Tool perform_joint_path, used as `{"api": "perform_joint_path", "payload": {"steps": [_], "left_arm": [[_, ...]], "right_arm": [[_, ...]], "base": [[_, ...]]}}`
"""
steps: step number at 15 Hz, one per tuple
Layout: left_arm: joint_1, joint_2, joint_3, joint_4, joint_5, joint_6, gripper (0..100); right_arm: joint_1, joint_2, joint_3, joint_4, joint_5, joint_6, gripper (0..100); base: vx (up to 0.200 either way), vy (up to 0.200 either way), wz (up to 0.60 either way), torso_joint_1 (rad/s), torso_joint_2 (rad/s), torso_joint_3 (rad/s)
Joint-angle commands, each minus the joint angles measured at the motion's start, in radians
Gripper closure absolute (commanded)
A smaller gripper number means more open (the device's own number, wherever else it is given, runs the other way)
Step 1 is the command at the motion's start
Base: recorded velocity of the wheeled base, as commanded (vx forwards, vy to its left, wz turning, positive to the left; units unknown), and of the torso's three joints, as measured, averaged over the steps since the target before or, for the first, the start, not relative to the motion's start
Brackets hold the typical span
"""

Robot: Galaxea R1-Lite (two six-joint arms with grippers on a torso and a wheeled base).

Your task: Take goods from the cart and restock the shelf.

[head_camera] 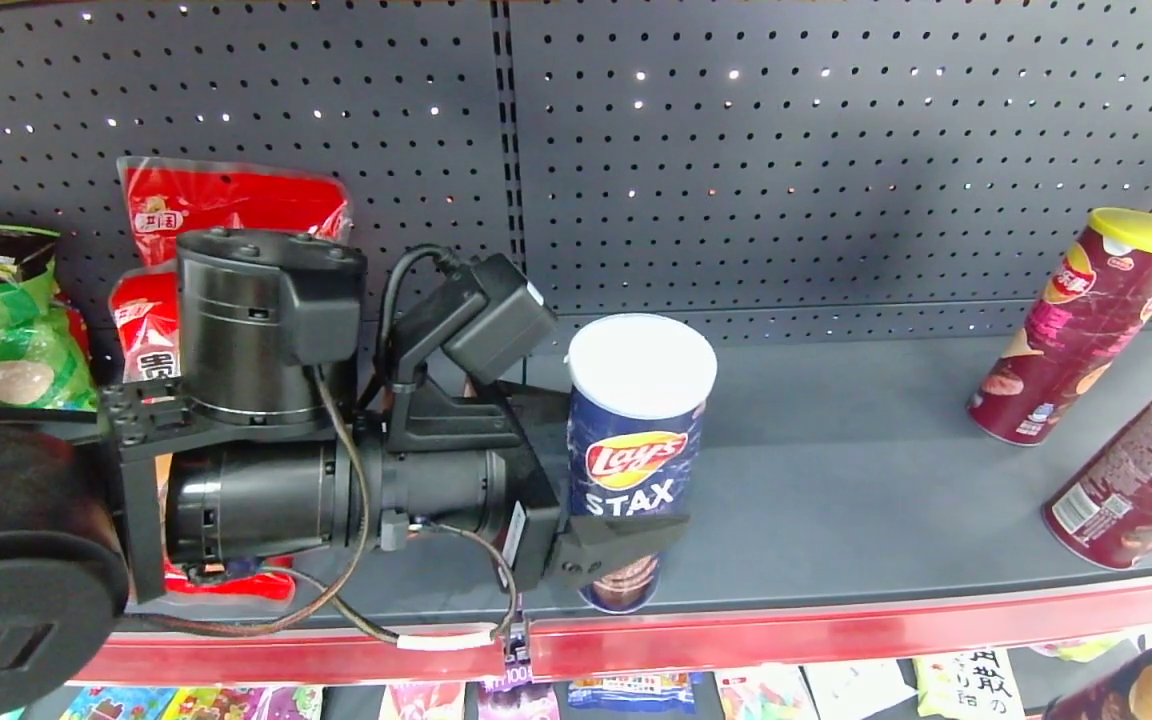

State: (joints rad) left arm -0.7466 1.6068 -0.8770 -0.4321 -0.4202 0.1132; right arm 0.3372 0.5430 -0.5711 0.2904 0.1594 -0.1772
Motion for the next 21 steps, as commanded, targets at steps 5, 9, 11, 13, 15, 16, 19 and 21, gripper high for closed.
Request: {"api": "perform_joint_path", "payload": {"steps": [5,9,11,13,15,16,19,21], "left_arm": [[0.015,-0.136,0.125,0.001,0.067,-0.007,0],[0.085,-0.300,0.274,0.003,0.113,-0.007,0],[0.147,-0.358,0.328,0.003,0.146,-0.007,0],[0.182,-0.406,0.359,0.007,0.147,-0.007,0],[0.190,-0.426,0.380,0.006,0.147,-0.024,0],[0.191,-0.432,0.385,0.006,0.149,-0.035,0],[0.193,-0.450,0.385,0.006,0.187,-0.038,0],[0.200,-0.450,0.385,0.006,0.201,-0.056,0]], "right_arm": [[0.065,0.315,-0.164,-0.148,0.028,-0.008,100],[0.172,0.615,-0.329,-0.275,0.025,-0.004,100],[0.190,0.781,-0.441,-0.350,0.020,-0.002,100],[0.206,0.897,-0.495,-0.384,0.022,-0.001,100],[0.209,0.991,-0.536,-0.425,0.023,-0.001,100],[0.209,1.042,-0.561,-0.473,0.023,0.001,100],[0.210,1.137,-0.612,-0.539,0.023,0.004,100],[0.215,1.197,-0.675,-0.536,0.023,0.004,100]], "base": [[0.000,0.000,0.00,0.000,0.00,0.000],[0.000,0.000,0.00,0.000,0.00,0.000],[0.000,0.000,0.00,0.000,0.00,0.000],[0.000,0.000,0.00,0.000,0.00,0.000],[0.000,0.000,0.00,0.000,0.00,0.000],[0.000,0.000,0.00,0.000,0.00,0.000],[0.000,0.000,0.00,0.000,0.00,0.000],[0.000,0.000,0.00,0.000,0.00,0.000]]}}
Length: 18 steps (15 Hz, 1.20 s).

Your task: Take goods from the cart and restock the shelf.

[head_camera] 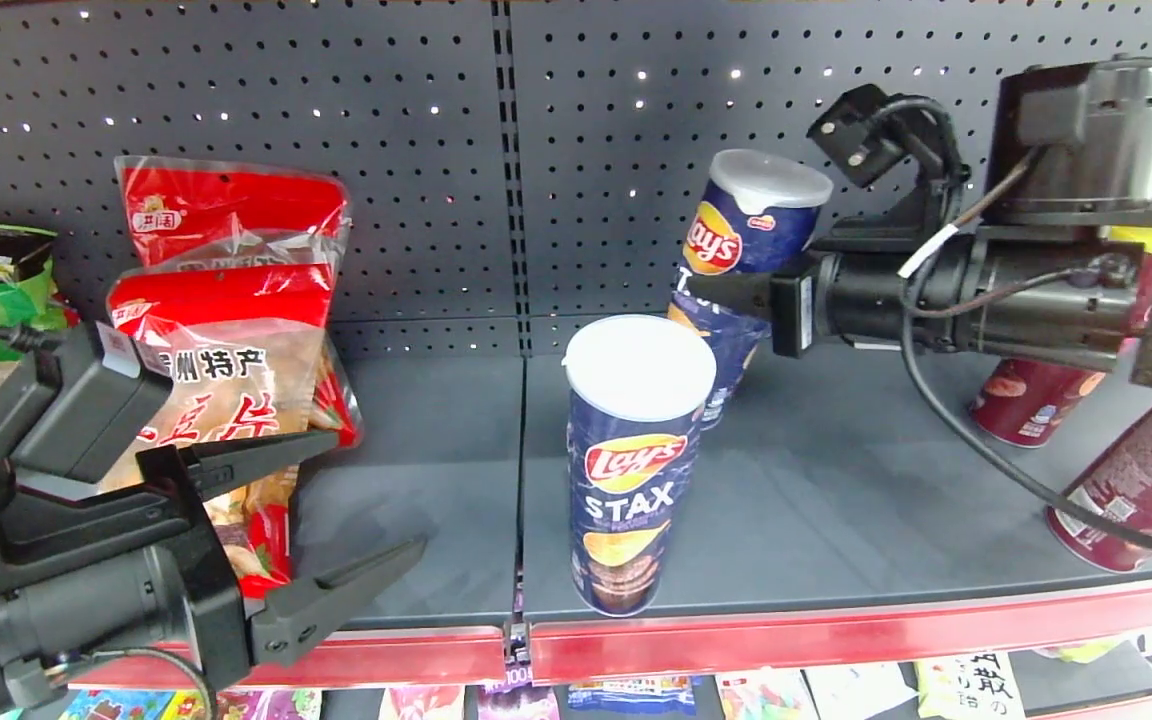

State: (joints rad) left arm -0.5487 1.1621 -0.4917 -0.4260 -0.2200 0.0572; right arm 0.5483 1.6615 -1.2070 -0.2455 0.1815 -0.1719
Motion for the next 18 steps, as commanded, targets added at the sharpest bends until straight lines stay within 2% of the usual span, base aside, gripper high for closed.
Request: {"api": "perform_joint_path", "payload": {"steps": [1,6,15,16,18], "left_arm": [[0.003,-0.006,-0.001,0.000,0.001,-0.002,0],[0.003,-0.007,0.004,0.000,0.001,-0.007,0],[0.003,0.002,0.001,0.000,-0.001,-0.008,0],[0.003,0.007,0.001,0.000,-0.001,-0.008,0],[0.003,0.008,0.004,0.000,-0.004,-0.008,0]], "right_arm": [[0.013,0.101,-0.060,0.000,0.001,-0.001,100],[0.033,0.190,-0.151,0.000,0.001,-0.001,100],[0.045,0.208,-0.147,0.002,0.000,0.000,100],[0.047,0.205,-0.147,0.002,-0.002,0.000,0],[0.058,0.192,-0.135,0.006,-0.014,0.006,0]], "base": [[0.000,0.000,0.00,0.000,0.00,0.000],[0.000,0.000,0.00,0.000,0.00,0.000],[0.000,0.000,0.00,0.000,0.00,0.000],[0.000,0.000,0.00,0.000,0.00,0.000],[0.000,0.000,0.00,0.000,0.00,0.000]]}}
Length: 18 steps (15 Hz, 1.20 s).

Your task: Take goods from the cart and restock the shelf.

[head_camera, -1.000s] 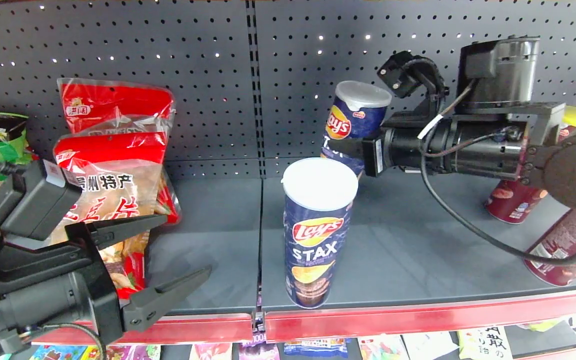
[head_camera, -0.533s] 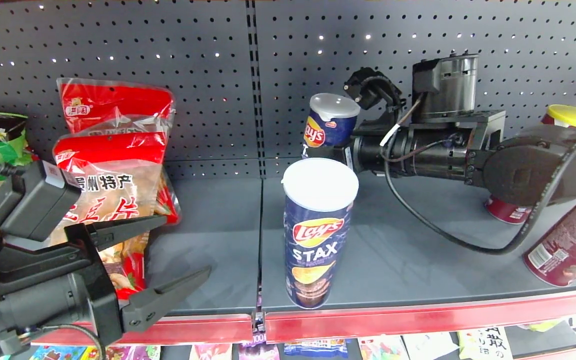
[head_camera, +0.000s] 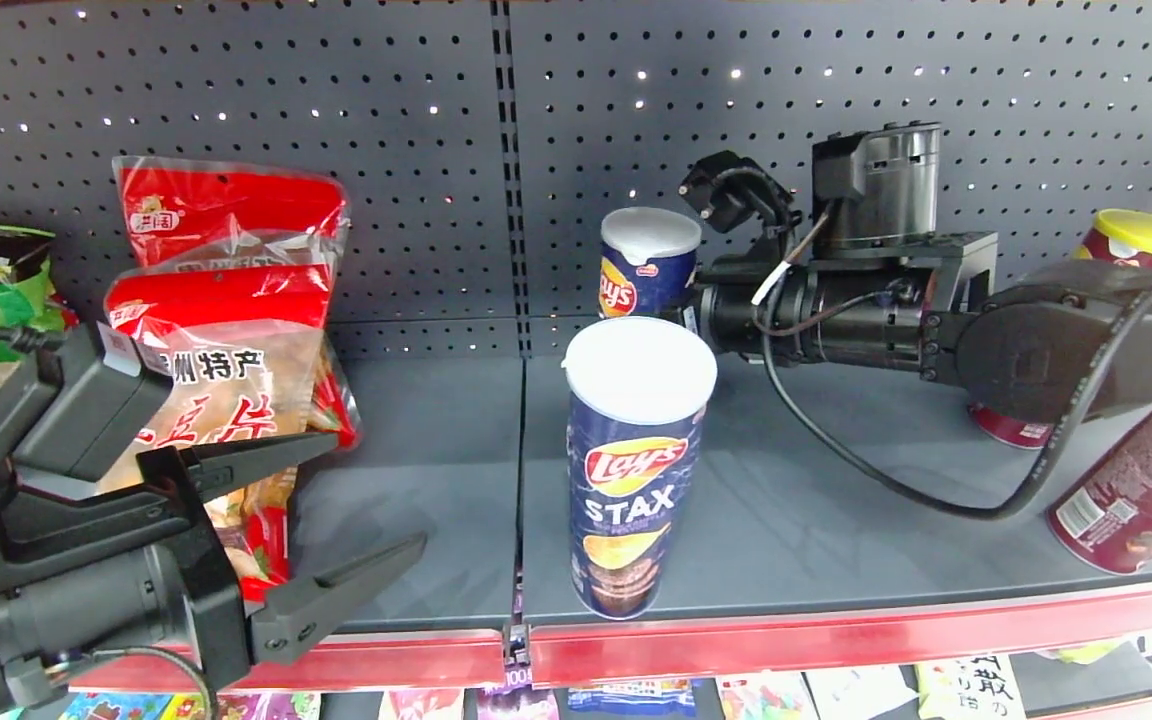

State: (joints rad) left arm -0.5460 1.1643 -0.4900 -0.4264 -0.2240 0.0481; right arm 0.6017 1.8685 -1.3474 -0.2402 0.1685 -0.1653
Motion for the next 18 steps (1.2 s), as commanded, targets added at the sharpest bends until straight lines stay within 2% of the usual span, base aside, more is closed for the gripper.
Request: {"api": "perform_joint_path", "payload": {"steps": [1,2,5,8,12,16,18], "left_arm": [[0.000,0.011,0.005,0.001,-0.001,-0.008,0],[0.000,0.022,0.002,0.000,-0.001,-0.024,0],[0.000,0.061,-0.028,-0.003,-0.003,-0.025,0],[0.000,0.112,-0.035,-0.005,-0.001,-0.025,0],[-0.002,0.189,-0.056,-0.008,-0.003,-0.019,0],[-0.003,0.298,-0.079,-0.008,-0.005,0.047,0],[-0.026,0.322,-0.082,-0.008,-0.006,0.050,0]], "right_arm": [[0.018,-0.048,0.036,0.012,-0.020,0.012,0],[0.027,-0.078,0.065,0.021,-0.032,0.024,0],[0.040,-0.186,0.182,0.022,-0.107,0.061,0],[0.024,-0.313,0.367,0.021,-0.204,0.133,0],[-0.008,-0.473,0.544,0.022,-0.218,0.136,0],[0.036,-0.753,0.812,0.021,-0.224,0.132,0],[0.052,-0.851,0.878,0.022,-0.227,0.130,0]], "base": [[0.000,0.000,0.00,0.000,0.00,0.000],[0.000,0.000,0.00,0.000,0.00,0.000],[0.000,0.000,0.00,0.000,0.00,0.000],[0.000,0.000,0.00,0.000,0.00,0.000],[0.000,0.000,0.00,0.000,0.00,0.000],[0.000,0.000,0.00,0.000,0.00,0.000],[0.000,0.000,0.00,0.000,0.00,0.000]]}}
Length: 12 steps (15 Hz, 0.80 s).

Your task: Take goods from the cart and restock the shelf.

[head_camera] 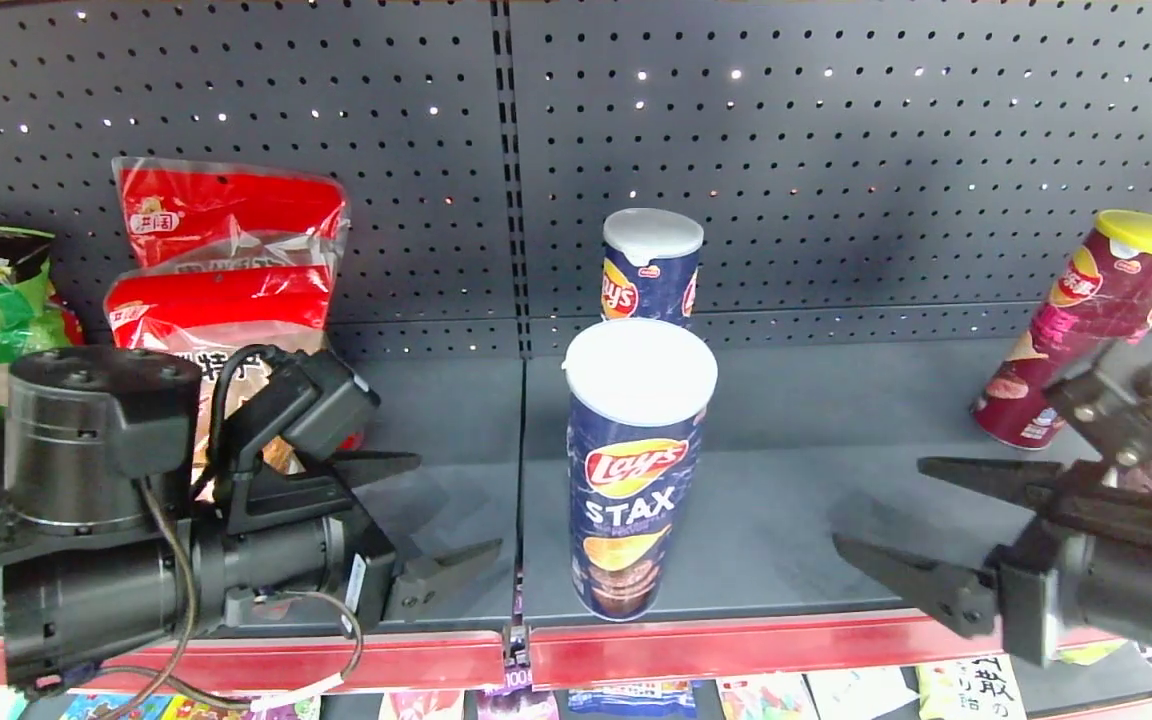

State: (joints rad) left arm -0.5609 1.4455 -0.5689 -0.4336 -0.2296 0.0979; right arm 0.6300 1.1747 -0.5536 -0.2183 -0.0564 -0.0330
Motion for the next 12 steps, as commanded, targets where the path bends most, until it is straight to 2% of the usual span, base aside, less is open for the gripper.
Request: {"api": "perform_joint_path", "payload": {"steps": [1,5,12], "left_arm": [[-0.016,0.049,-0.003,0.000,-0.001,0.002,0],[-0.033,0.093,-0.017,0.000,-0.004,0.034,0],[-0.062,0.157,-0.069,0.000,-0.002,0.034,0]], "right_arm": [[0.022,-0.187,0.101,0.000,-0.002,-0.001,0],[0.019,-0.248,0.120,0.031,-0.007,-0.001,0],[0.016,-0.270,0.120,0.031,-0.010,0.002,0]], "base": [[0.000,0.000,0.00,0.000,0.00,0.000],[0.000,0.000,0.00,0.000,0.00,0.000],[0.000,0.000,0.00,0.000,0.00,0.000]]}}
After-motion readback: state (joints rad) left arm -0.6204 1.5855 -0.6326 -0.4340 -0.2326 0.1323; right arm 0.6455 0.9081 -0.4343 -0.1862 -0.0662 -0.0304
